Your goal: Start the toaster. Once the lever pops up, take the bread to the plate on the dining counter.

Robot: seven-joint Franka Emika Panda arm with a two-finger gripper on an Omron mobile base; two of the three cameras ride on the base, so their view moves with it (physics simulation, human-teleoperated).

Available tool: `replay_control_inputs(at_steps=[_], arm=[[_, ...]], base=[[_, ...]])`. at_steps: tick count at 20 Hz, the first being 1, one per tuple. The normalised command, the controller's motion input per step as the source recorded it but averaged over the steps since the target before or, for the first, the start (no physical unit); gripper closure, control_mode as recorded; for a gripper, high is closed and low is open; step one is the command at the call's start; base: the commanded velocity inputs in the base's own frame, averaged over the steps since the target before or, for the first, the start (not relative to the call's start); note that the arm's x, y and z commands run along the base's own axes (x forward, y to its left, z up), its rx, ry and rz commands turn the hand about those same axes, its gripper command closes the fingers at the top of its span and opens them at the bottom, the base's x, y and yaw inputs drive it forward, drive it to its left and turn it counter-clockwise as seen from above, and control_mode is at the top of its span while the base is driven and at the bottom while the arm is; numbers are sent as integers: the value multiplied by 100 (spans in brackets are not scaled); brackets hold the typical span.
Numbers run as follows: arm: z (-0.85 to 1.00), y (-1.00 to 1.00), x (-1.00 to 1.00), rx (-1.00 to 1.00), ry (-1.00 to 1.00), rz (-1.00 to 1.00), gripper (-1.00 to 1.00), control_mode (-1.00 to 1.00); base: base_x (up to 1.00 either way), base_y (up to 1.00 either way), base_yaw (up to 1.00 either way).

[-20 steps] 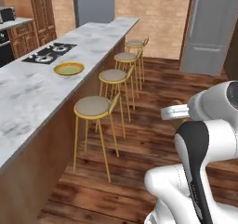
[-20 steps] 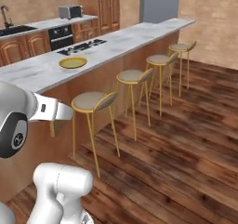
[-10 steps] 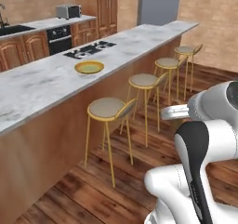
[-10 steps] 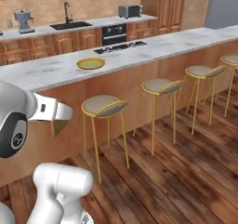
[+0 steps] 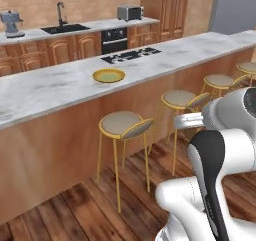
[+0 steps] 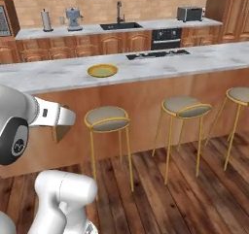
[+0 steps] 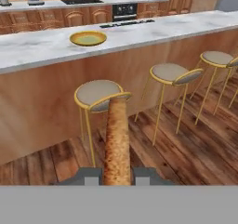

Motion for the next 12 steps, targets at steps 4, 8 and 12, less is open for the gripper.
replay_control_inputs(at_steps=[4,8,12], arm=[[0,0,0,0,0,0,100,100],[0,0,0,0,0,0,100,100],[0,0,0,0,0,0,100,100]], base=[[44,-89,57],[33,-76,51],[41,-57,45]])
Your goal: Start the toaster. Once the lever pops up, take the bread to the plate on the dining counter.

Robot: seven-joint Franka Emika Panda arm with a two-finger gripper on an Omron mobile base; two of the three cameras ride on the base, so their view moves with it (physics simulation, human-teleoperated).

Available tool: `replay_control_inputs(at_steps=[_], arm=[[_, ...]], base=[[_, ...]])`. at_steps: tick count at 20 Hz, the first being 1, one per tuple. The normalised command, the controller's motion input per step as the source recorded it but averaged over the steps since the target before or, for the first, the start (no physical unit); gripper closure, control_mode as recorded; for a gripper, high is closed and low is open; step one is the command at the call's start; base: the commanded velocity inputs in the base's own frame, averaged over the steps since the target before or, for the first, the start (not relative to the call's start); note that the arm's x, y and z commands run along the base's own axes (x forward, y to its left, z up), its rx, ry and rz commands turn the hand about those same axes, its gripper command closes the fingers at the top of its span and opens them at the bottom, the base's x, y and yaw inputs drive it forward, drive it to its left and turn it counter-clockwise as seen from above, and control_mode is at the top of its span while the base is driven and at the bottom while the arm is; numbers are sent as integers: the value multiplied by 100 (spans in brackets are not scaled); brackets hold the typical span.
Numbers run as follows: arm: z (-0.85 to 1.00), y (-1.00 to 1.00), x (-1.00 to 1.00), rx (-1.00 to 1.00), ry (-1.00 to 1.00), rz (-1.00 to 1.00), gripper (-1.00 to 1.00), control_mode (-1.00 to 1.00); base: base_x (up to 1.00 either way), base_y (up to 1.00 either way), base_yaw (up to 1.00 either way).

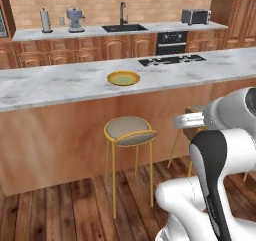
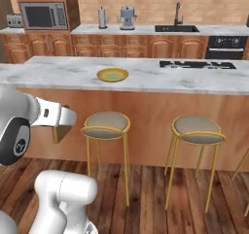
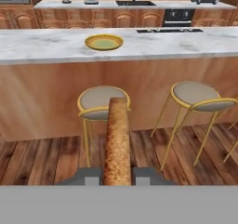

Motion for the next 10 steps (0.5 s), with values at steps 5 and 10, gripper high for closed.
replay_control_inputs(at_steps=[5,10], arm=[[0,0,0,0,0,0,100,100],[0,0,0,0,0,0,100,100]], base=[[60,-21,36],[61,0,19]])
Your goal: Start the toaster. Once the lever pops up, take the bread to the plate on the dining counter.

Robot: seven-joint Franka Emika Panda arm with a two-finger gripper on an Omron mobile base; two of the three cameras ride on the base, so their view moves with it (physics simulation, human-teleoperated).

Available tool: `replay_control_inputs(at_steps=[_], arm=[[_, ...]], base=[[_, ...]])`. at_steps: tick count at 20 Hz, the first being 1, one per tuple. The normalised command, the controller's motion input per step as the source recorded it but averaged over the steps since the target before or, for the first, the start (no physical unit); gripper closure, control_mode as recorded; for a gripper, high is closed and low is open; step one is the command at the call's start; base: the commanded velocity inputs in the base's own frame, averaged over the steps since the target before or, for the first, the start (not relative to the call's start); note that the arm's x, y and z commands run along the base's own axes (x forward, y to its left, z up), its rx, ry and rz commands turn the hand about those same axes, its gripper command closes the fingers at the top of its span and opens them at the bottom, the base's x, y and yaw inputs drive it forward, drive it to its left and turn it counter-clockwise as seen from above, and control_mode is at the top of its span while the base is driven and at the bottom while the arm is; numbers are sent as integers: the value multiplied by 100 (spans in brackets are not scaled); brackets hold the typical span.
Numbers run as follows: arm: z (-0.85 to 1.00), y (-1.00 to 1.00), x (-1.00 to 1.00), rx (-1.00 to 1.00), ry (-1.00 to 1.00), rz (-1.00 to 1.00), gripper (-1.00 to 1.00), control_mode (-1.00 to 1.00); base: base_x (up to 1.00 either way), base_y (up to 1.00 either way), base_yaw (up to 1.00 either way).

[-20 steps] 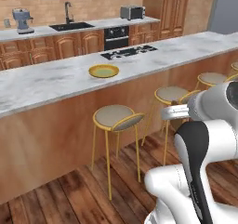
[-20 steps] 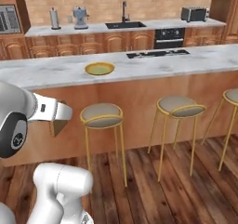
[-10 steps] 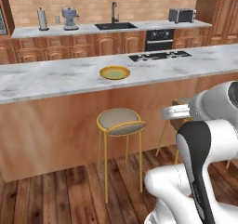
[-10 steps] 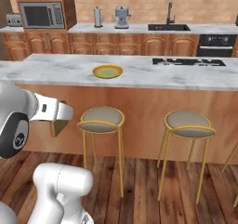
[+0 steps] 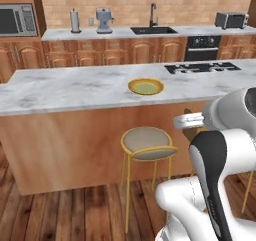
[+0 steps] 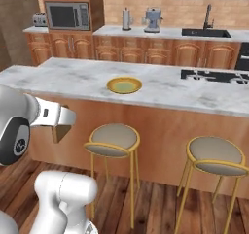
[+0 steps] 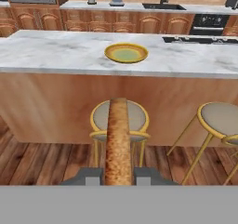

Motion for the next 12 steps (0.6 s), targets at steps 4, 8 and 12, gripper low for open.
replay_control_inputs(at_steps=[4,8,12], arm=[[0,0,0,0,0,0,100,100],[0,0,0,0,0,0,100,100],[0,0,0,0,0,0,100,100]], base=[[51,-8,0],[34,-23,-11],[31,-16,-22]])
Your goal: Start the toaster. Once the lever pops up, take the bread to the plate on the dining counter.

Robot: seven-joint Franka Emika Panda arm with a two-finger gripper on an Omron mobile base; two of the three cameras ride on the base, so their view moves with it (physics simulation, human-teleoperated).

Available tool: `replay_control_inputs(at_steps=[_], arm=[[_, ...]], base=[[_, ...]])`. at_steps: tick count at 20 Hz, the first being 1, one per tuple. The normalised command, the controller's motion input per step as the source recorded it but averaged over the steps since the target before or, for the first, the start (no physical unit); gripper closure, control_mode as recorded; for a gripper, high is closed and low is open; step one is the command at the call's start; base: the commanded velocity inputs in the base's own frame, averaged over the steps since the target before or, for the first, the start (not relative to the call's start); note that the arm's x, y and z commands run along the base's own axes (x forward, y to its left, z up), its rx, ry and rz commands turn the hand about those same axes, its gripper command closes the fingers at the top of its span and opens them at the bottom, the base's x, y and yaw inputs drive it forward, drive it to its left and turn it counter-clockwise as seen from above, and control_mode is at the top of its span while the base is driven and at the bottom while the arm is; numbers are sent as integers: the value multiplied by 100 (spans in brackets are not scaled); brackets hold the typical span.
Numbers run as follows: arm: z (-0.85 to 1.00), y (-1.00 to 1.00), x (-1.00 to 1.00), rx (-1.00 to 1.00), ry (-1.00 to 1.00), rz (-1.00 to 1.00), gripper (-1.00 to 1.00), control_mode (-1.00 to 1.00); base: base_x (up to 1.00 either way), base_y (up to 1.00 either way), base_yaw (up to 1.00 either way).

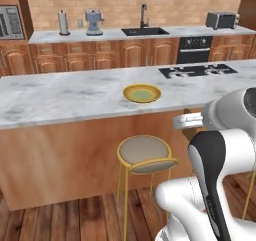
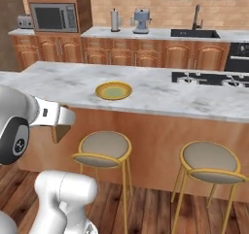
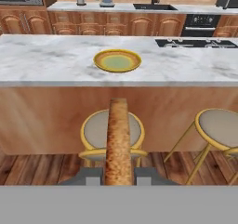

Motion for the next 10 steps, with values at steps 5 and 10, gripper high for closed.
replay_control_inputs(at_steps=[5,10], arm=[[0,0,0,0,0,0,100,100],[0,0,0,0,0,0,100,100]], base=[[40,-2,-21],[48,0,-3]])
